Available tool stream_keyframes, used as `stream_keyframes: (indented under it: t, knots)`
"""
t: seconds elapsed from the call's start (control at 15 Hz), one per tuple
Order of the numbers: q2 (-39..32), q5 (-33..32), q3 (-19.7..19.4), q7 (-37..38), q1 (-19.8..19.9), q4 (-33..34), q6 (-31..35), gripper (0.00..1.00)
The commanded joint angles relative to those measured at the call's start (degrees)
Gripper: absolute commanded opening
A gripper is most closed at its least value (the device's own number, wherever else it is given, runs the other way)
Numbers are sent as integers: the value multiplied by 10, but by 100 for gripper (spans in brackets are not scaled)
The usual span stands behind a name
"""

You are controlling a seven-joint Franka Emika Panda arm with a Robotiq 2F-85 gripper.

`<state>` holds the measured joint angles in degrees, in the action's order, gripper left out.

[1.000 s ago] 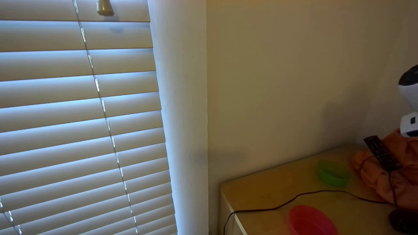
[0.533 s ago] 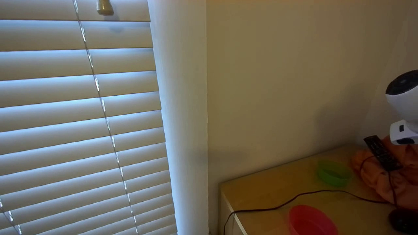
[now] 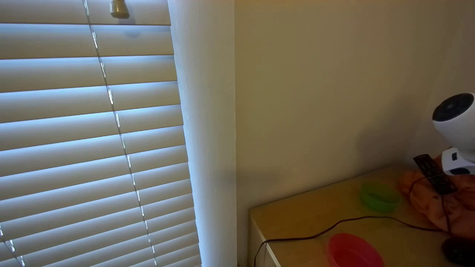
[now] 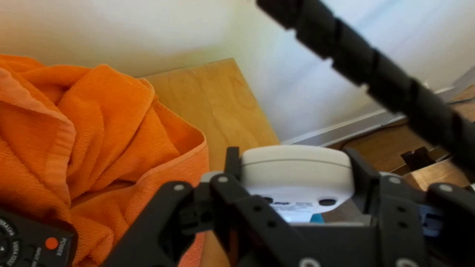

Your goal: Put the white remote control in the blue cup.

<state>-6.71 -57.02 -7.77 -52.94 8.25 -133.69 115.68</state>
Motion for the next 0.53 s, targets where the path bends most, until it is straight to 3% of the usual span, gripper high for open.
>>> stream_keyframes:
  t: [0.0, 0.13, 0.27, 0.33, 0.47]
  knots:
    - [-11, -27, 2, 24, 0, -1, -21, 43]
    - [-18, -28, 4, 25, -1, 0, -24, 43]
    - [-20, -26, 5, 23, -1, 0, -26, 67]
    - [-18, -24, 6, 22, -1, 0, -26, 92]
    - [-5, -22, 8, 21, -2, -3, -28, 98]
